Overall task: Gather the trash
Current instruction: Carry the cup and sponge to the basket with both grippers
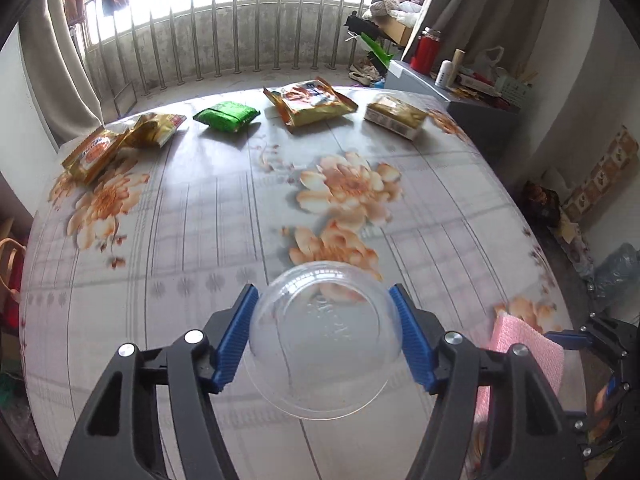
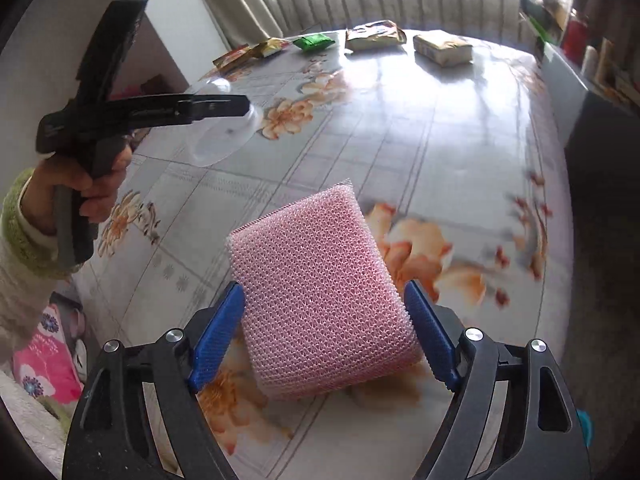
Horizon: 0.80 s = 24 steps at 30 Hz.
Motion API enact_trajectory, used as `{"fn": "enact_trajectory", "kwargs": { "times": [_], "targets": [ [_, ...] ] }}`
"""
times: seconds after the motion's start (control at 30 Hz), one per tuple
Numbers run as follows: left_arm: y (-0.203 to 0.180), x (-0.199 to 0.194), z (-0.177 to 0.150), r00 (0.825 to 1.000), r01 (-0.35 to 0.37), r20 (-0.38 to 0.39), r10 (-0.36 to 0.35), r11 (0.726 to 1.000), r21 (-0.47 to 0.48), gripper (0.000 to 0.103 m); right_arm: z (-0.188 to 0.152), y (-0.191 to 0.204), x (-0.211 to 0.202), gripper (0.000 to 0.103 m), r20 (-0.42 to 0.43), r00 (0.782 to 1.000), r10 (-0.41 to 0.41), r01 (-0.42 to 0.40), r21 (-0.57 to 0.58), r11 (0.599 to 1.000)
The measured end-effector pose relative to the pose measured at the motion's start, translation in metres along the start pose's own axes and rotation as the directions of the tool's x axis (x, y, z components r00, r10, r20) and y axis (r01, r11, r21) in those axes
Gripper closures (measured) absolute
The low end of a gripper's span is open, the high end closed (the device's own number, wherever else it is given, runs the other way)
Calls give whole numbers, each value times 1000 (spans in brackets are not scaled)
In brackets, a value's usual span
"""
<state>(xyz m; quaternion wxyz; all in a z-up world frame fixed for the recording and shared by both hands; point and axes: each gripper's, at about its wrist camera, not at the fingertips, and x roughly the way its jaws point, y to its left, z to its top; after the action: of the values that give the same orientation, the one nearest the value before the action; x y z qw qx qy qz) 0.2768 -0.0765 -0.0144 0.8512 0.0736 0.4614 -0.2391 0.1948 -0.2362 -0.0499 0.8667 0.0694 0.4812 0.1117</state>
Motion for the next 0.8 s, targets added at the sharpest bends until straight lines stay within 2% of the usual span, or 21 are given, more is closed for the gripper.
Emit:
{"fn": "enact_trajectory", "kwargs": {
  "times": [0.13,0.27,0.33,0.57,0.7,0.8],
  "targets": [
    [-14,-31,-43,1000,4,-9,-4,1000,11,38,-40,14,-21,26,30,999,-42,38,117,992],
    [-19,-50,-69,1000,12,-5,-12,1000,-11,38,-59,19,-32,25,45,995,-93,80,235,969],
    [-22,-51,-76,1000,10,-12,-10,1000,-16,38,-62,23,-35,24,47,994,-98,84,249,965],
    [-27,-46,-87,999,-37,-9,37,999,-7,38,-55,36,-45,12,89,989,-119,108,120,987],
    [-25,-40,-89,999,-48,-22,47,999,-19,38,-55,44,-40,9,67,994,-81,78,39,996],
    [-23,-38,-89,999,-51,-20,50,998,-24,38,-55,53,-31,9,43,994,-102,104,-35,994]
  ]
}}
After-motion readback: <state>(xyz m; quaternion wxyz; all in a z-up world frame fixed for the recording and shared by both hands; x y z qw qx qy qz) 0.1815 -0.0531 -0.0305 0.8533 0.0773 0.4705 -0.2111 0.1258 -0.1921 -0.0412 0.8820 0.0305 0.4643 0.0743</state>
